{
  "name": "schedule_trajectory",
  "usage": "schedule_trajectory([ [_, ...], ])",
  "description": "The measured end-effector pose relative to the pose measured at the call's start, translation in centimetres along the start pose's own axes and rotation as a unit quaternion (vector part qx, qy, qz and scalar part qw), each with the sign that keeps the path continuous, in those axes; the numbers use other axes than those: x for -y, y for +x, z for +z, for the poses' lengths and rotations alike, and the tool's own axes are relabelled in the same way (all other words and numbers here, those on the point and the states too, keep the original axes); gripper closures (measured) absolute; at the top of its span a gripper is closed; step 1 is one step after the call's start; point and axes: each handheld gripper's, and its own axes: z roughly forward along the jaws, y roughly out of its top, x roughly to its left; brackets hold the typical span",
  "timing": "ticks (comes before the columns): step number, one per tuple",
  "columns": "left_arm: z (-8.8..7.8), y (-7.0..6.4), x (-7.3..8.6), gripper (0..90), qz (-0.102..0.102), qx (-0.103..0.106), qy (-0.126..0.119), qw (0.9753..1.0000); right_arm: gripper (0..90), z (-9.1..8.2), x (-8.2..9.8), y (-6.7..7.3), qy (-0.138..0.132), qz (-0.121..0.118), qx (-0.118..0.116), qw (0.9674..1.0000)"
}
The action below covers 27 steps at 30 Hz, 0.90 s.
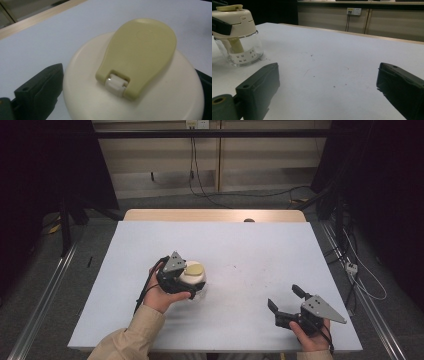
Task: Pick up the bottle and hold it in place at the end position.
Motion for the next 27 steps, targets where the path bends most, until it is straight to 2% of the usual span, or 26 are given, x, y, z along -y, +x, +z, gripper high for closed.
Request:
schedule_trajectory([
  [6, -0.1, 0.5, -0.5, 4.0, -0.006, 0.023, 0.028, 0.9993, 4.3, 0.0, 0.0, -0.1, 0.0, 0.001, 0.001, 1.0],
  [9, -0.1, 0.6, -0.6, 6.8, -0.006, 0.032, 0.032, 0.9989, 4.4, 0.0, 0.0, -0.1, -0.001, 0.001, 0.001, 1.0],
  [10, -0.2, 0.5, -0.7, 10.6, 0.009, 0.041, 0.027, 0.9987, 4.4, 0.0, 0.0, -0.1, -0.001, 0.002, 0.001, 1.0],
  [12, -0.2, 0.5, -0.9, 10.6, 0.014, 0.04, 0.034, 0.9985, 4.4, 0.0, 0.0, -0.1, -0.001, 0.002, 0.0, 1.0],
  [13, -0.1, 0.5, -0.9, 10.6, 0.009, 0.042, 0.033, 0.9985, 4.4, 0.0, 0.0, -0.1, -0.001, 0.002, 0.0, 1.0],
  [19, -0.2, 0.5, -0.9, 10.7, 0.015, 0.041, 0.033, 0.9985, 4.4, 0.0, 0.1, -0.2, -0.002, 0.003, 0.0, 1.0],
  [27, 0.0, 0.5, -1.2, 10.8, 0.012, 0.04, 0.034, 0.9985, 4.4, 0.0, 0.1, -0.2, -0.004, 0.003, -0.001, 1.0],
])
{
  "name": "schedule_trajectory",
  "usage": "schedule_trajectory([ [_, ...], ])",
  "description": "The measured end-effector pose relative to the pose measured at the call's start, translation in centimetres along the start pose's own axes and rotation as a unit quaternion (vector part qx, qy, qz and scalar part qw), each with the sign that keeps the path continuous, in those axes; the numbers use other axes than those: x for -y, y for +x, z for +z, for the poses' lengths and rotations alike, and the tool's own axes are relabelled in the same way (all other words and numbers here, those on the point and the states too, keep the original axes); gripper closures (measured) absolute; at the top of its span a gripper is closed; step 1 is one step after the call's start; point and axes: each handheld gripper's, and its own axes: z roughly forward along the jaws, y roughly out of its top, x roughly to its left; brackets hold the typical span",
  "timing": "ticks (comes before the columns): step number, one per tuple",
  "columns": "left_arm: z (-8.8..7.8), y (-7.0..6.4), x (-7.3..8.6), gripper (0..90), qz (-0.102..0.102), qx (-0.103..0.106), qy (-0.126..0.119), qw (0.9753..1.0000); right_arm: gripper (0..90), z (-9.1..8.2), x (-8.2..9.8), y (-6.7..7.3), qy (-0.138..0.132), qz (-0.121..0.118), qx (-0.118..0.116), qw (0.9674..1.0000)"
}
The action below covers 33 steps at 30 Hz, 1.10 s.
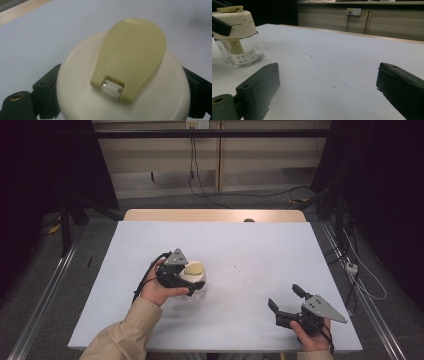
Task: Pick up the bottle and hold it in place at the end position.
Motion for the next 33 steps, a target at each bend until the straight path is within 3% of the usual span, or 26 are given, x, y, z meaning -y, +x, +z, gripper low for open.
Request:
schedule_trajectory([
  [15, 0.6, 0.9, -2.4, 10.8, 0.002, 0.004, -0.007, 1.0, 4.4, 0.0, -0.1, 0.0, -0.002, 0.0, -0.004, 1.0],
  [33, 2.9, 2.2, -4.4, 10.8, 0.002, 0.002, -0.006, 1.0, 4.5, 0.0, -0.1, 0.0, -0.004, 0.002, -0.006, 1.0],
])
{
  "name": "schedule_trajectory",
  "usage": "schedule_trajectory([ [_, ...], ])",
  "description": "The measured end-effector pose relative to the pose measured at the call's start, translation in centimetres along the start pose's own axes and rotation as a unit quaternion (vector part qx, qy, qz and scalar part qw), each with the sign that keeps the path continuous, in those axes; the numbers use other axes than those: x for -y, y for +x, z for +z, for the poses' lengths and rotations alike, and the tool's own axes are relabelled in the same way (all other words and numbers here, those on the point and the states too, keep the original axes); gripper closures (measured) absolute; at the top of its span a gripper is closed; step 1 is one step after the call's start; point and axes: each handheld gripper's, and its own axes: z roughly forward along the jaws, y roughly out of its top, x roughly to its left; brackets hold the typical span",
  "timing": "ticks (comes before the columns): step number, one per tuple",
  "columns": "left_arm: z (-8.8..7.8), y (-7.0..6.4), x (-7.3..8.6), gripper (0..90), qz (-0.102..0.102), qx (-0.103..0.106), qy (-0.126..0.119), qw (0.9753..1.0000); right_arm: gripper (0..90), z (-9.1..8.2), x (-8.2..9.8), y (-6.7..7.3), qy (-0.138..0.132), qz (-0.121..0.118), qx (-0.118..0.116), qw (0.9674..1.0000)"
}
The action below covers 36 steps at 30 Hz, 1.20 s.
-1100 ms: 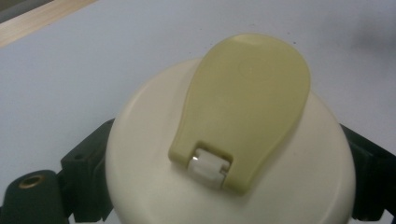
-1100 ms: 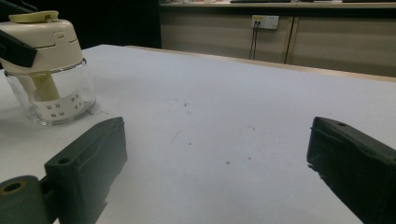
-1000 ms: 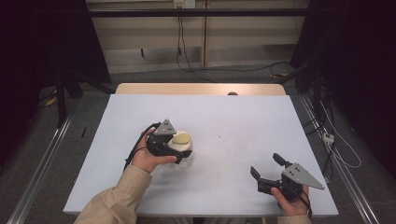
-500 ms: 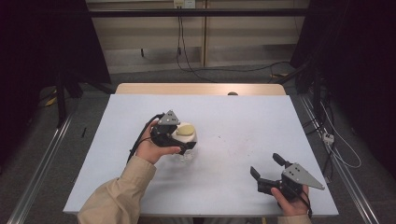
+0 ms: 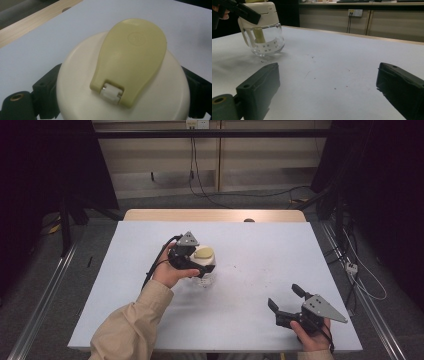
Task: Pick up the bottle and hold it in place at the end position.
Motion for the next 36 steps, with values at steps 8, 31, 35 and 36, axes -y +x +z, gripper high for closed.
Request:
schedule_trajectory([
  [8, 1.4, 0.1, -0.9, 10.7, 0.002, 0.011, -0.005, 0.9999, 4.6, 0.0, 0.0, 0.0, 0.0, -0.001, -0.002, 1.0],
  [31, 4.1, 0.4, -1.4, 10.7, 0.01, 0.008, 0.014, 0.9998, 4.7, 0.2, 0.0, 0.2, -0.002, -0.003, -0.007, 1.0],
  [35, 4.1, 0.6, -1.3, 10.7, 0.009, 0.006, 0.02, 0.9997, 4.7, 0.2, 0.0, 0.2, -0.002, -0.003, -0.008, 1.0],
  [36, 4.1, 0.6, -1.3, 10.7, 0.009, 0.007, 0.022, 0.9997, 4.7, 0.2, 0.0, 0.2, -0.001, -0.002, -0.008, 1.0],
])
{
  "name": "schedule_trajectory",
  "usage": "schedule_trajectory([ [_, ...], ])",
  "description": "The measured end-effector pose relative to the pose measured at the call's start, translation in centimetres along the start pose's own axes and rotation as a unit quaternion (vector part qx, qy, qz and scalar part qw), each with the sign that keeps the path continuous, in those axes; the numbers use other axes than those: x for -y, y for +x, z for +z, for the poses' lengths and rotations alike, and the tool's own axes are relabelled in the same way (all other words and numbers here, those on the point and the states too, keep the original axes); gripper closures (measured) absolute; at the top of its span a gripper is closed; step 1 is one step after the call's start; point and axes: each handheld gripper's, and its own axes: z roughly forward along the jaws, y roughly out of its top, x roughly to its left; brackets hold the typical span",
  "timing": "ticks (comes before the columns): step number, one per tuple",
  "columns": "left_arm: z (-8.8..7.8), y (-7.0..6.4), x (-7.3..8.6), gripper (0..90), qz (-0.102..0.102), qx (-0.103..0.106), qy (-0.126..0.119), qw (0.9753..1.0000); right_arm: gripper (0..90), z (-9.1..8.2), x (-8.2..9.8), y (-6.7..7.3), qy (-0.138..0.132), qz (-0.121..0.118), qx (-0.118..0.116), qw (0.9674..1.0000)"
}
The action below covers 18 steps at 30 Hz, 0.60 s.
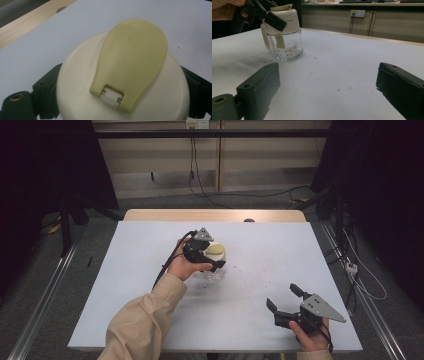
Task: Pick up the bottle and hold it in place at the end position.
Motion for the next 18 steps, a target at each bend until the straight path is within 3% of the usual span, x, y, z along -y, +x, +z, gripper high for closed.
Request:
schedule_trajectory([
  [18, 0.34, -0.09, 0.28, 10.3, 0.005, 0.0, -0.014, 0.9999, 4.7, 0.07, -0.01, 0.0, 0.002, -0.002, -0.002, 1.0],
])
